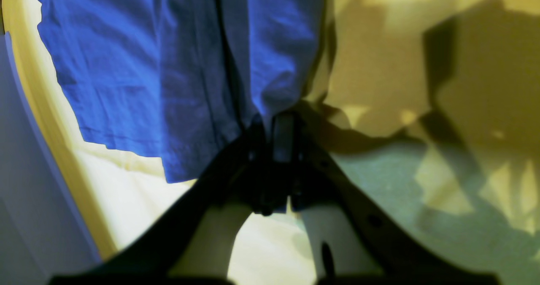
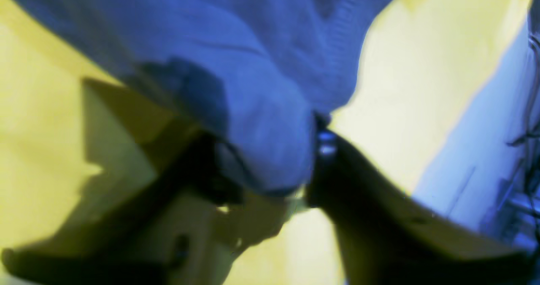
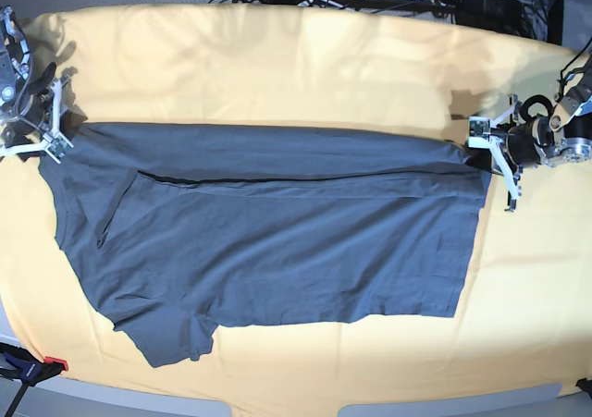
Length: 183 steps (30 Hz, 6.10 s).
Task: Fold the T-shirt properly
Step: 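Open both grippers and release the folded edge, then regrasp the folded edge and drag it toward the robot, then move both grippers to the hem corners of the shirt, then grasp the hem corners with both grippers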
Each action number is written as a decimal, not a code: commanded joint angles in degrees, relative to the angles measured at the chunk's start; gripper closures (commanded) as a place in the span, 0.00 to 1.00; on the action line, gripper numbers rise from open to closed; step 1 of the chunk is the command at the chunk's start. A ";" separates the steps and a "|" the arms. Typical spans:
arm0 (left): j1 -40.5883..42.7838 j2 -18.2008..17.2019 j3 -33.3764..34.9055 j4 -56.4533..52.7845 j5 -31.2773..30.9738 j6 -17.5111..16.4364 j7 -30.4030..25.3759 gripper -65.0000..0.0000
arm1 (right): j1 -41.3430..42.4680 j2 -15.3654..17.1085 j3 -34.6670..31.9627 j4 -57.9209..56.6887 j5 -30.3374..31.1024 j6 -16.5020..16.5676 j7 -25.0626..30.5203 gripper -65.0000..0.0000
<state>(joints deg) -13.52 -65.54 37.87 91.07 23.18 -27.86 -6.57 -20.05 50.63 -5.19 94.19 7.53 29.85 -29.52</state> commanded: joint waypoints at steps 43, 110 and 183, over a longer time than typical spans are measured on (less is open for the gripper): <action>9.09 -19.69 -0.70 7.34 6.93 -12.14 -30.95 1.00 | -21.55 21.79 -0.37 15.32 13.53 5.97 -19.17 1.00; -20.98 25.18 -0.81 -53.16 -96.63 -12.14 48.52 0.46 | -20.92 16.35 31.06 27.45 18.99 -5.66 -16.50 0.52; -30.01 23.74 -0.81 -52.46 -86.38 -12.14 42.12 1.00 | 52.28 -27.50 6.73 -51.30 27.02 7.21 -6.60 0.35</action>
<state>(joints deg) -41.74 -40.80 37.50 38.26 -63.00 -40.40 36.03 30.83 22.81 1.50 42.26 34.50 36.77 -35.14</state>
